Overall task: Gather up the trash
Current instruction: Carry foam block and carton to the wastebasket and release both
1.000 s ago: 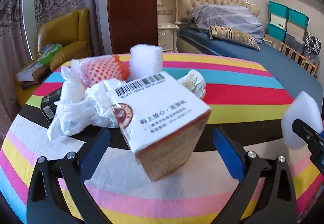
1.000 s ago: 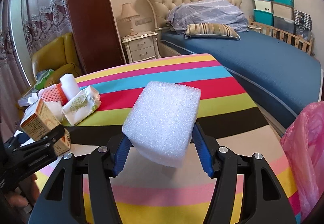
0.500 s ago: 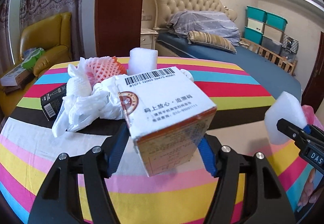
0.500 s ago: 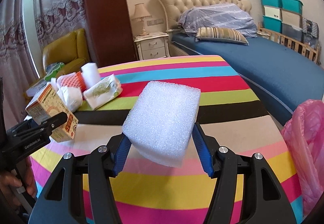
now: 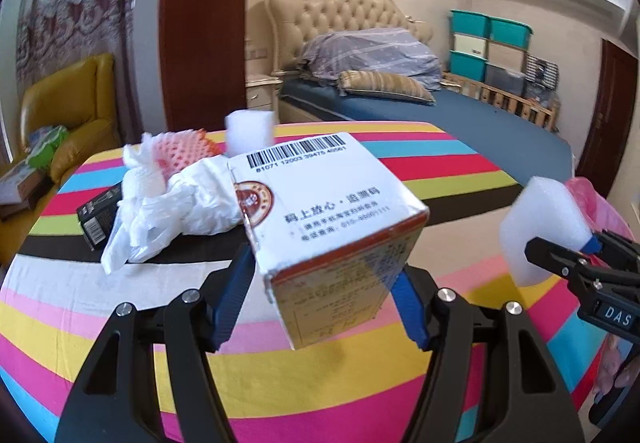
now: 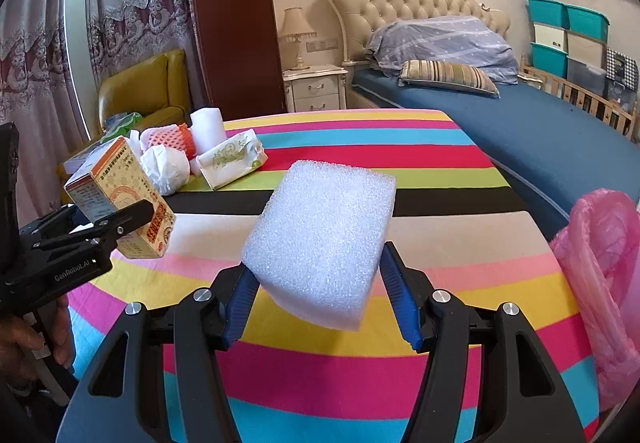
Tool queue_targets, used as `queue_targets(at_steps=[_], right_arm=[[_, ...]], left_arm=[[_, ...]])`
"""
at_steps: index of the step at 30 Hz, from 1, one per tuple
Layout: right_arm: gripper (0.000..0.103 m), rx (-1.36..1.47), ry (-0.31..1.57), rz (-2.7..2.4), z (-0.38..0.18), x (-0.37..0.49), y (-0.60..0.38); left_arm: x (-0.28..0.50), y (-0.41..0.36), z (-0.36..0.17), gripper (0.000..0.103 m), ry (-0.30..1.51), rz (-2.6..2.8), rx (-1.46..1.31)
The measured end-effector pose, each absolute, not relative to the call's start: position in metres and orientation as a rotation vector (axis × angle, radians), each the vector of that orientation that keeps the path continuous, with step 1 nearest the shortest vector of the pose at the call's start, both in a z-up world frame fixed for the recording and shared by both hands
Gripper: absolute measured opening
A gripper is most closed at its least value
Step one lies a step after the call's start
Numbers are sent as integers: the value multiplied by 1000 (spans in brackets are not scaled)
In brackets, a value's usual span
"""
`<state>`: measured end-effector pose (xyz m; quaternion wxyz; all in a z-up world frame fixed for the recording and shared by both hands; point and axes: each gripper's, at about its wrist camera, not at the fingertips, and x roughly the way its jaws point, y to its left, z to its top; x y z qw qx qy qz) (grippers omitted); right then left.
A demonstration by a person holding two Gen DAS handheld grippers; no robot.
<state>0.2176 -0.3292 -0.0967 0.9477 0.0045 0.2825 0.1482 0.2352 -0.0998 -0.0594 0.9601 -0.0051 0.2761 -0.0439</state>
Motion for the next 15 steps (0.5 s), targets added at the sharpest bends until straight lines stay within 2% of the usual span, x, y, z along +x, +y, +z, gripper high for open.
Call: queue_targets(at_steps=[15], right_arm=[[57,28,508,245,-87,179,-373]], left_arm=[[208,-156,-54,64,502,-318,70]])
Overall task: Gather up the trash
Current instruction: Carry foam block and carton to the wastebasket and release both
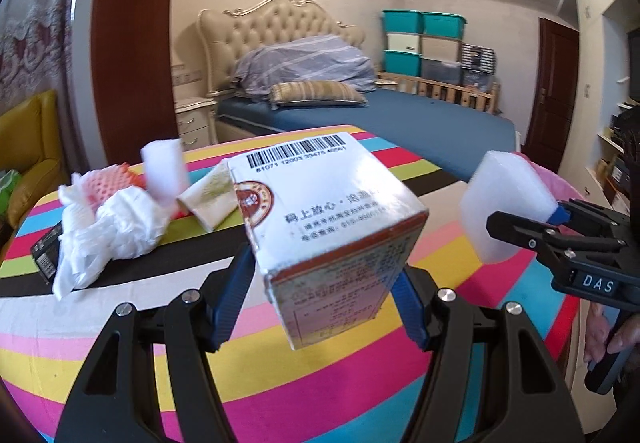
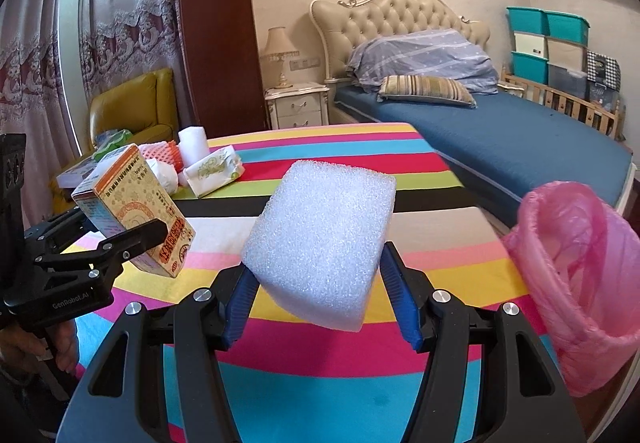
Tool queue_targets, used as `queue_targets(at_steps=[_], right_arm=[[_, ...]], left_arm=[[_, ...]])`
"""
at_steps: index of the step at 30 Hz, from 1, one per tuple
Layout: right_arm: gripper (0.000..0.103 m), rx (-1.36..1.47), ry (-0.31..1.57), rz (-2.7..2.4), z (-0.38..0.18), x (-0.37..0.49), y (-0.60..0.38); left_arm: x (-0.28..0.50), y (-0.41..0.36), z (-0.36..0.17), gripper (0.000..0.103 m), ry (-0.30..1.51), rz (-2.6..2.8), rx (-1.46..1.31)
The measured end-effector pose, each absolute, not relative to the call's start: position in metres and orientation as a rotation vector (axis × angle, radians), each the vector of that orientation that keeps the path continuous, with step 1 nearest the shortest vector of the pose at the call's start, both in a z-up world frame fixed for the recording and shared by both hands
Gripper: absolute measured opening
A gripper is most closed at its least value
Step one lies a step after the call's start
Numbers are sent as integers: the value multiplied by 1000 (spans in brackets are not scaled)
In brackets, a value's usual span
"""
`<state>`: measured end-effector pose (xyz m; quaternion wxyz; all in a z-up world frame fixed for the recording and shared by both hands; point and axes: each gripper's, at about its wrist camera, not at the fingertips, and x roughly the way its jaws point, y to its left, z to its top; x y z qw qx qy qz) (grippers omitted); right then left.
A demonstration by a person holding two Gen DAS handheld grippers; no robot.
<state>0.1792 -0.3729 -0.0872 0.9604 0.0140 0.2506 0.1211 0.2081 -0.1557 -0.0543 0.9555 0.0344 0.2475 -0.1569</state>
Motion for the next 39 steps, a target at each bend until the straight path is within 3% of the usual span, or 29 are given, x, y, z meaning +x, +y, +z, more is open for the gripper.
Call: queue_targets(at_steps=[13,30,39], right_arm=[[57,62,440,127,-77,150,-440],[57,108,428,-61,-78,137,-567],[58,101,431,-90,-79,160,-621]], left_arm=[[207,-217,-42,64,470,-490,114],[213,-361,-33,64,435,-791,193],[264,-441,-29,64,468,-858,180]])
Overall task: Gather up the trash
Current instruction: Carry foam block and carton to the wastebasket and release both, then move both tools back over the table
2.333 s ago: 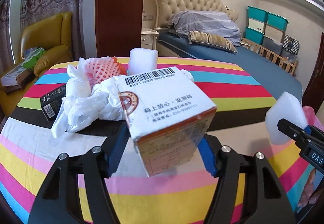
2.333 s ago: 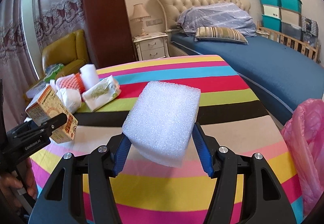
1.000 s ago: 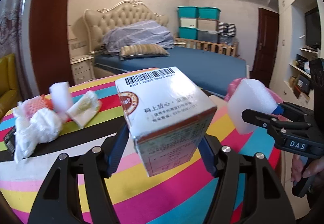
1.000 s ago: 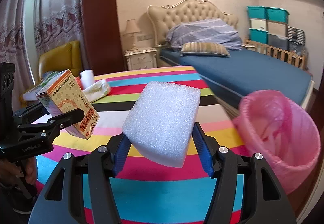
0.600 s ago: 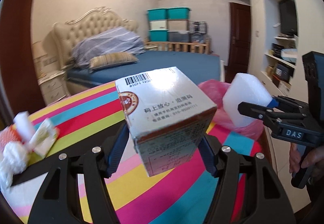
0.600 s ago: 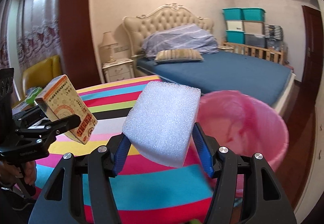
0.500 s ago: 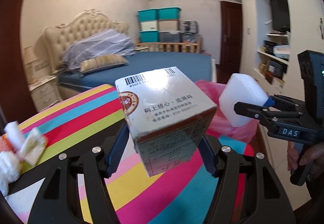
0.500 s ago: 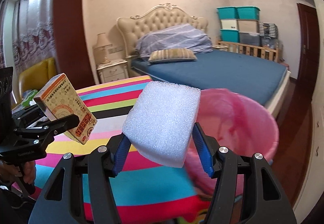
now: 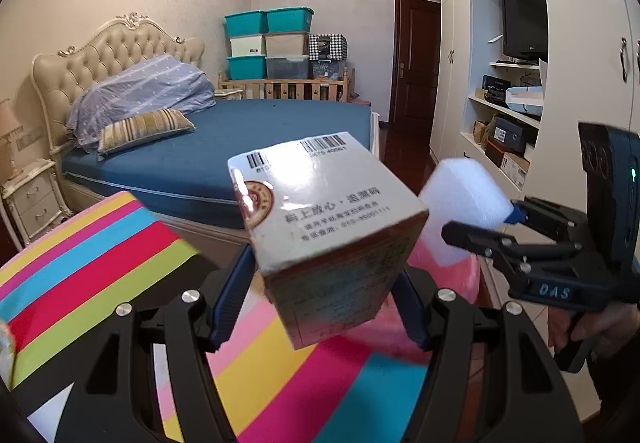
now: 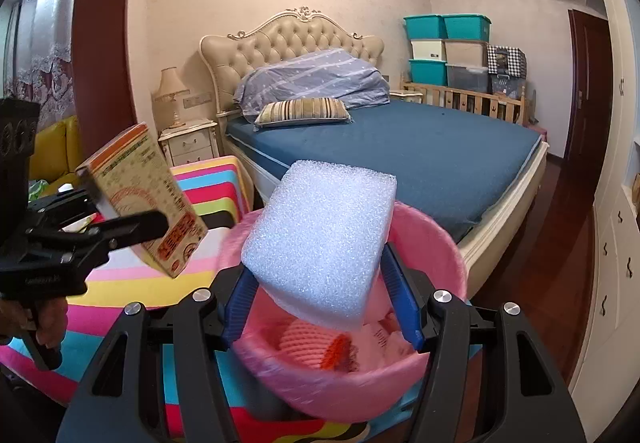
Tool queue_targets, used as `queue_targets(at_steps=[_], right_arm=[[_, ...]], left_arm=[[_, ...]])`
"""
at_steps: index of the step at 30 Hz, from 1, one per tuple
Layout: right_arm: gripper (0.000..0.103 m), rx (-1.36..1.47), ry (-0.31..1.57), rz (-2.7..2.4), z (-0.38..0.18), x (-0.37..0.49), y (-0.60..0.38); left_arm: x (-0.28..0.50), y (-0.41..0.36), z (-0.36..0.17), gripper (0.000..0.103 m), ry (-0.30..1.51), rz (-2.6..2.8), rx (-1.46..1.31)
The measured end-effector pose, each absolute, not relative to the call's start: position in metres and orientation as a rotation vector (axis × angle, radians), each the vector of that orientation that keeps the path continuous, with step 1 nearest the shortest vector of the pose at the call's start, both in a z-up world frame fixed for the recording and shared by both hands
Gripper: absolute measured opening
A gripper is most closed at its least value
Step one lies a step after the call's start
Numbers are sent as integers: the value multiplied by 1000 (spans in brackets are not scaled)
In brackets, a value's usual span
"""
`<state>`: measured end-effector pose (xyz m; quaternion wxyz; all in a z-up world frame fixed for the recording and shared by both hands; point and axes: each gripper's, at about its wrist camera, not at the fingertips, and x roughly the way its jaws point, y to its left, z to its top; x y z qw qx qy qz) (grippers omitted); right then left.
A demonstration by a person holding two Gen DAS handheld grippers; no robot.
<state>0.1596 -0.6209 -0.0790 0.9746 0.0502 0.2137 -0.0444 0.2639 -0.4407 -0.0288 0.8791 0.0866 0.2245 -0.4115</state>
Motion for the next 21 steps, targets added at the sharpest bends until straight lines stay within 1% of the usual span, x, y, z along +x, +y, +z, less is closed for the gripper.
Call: queue_targets(at_steps=[8,9,10,11,12,16,19,20,21], right_arm=[[58,92,462,-112,-94,176,-648],[60,94,458,-107,-95,176,-648],[64,97,454,-99,-97,178,-651],[69,100,453,-99,-97,178,-652],[73,107,450,-102,-98,177,-653],[73,138,437,-111,-98,168,-657],[73,145,413,-122,-93,156,-656],[73,153,402,-120,-90,151,-654],[74,156,398,-119,-88,148,-651]], left_arm=[[296,-505,-37,64,514,-903,177],[297,-512,-38,69,516,-900,175],[299,-515,-39,75,516,-898,177],[302,-516,-40,88,513,-896,177],[302,-518,-39,90,502,-887,177],[303,-507,-37,90,473,-848,195],[299,-483,-36,95,453,-806,204],[296,-472,-36,98,443,-784,208],[293,-462,-36,98,436,-759,212]])
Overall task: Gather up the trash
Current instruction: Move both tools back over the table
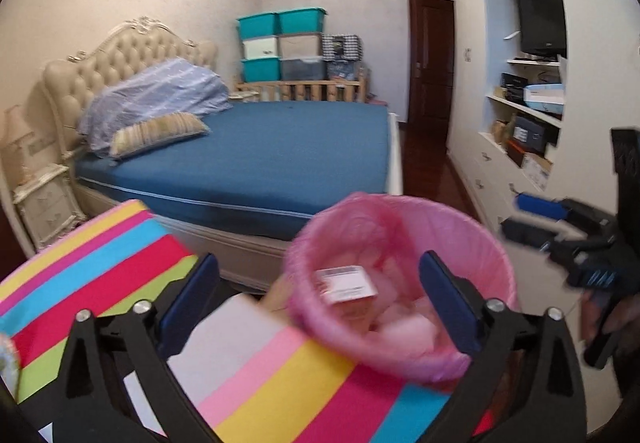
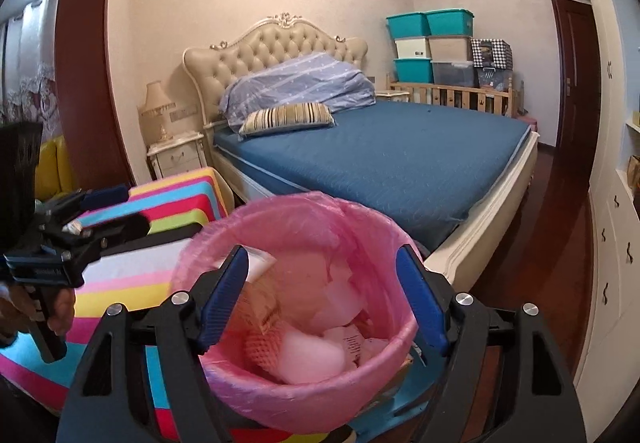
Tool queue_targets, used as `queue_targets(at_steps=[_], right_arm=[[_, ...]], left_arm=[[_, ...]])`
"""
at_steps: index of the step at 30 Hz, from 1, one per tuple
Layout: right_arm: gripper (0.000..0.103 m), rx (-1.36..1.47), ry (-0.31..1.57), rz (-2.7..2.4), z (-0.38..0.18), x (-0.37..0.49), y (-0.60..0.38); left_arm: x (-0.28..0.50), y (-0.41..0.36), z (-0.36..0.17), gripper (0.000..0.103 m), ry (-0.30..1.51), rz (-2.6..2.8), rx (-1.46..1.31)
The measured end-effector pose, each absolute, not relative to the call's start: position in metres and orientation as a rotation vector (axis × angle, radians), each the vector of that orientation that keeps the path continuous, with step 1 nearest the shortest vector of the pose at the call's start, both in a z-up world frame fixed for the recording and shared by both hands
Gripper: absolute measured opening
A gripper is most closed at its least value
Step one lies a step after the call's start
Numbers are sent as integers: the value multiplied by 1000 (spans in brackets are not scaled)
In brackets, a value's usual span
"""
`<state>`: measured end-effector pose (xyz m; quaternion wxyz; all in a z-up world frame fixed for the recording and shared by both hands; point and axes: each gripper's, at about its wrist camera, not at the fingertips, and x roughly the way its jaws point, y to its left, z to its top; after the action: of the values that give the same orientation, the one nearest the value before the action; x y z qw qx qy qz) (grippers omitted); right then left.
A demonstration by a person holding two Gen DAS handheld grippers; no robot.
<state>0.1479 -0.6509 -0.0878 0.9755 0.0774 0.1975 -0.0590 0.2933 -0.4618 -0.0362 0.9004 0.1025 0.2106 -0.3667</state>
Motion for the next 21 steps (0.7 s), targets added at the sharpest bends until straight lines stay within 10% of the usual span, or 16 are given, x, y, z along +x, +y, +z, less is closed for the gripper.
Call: queue_targets(at_steps=[21], right_arm=[[84,156,497,170,-85,182,-462]], left_arm=[[238,-145,-55,98,511,-282,122]])
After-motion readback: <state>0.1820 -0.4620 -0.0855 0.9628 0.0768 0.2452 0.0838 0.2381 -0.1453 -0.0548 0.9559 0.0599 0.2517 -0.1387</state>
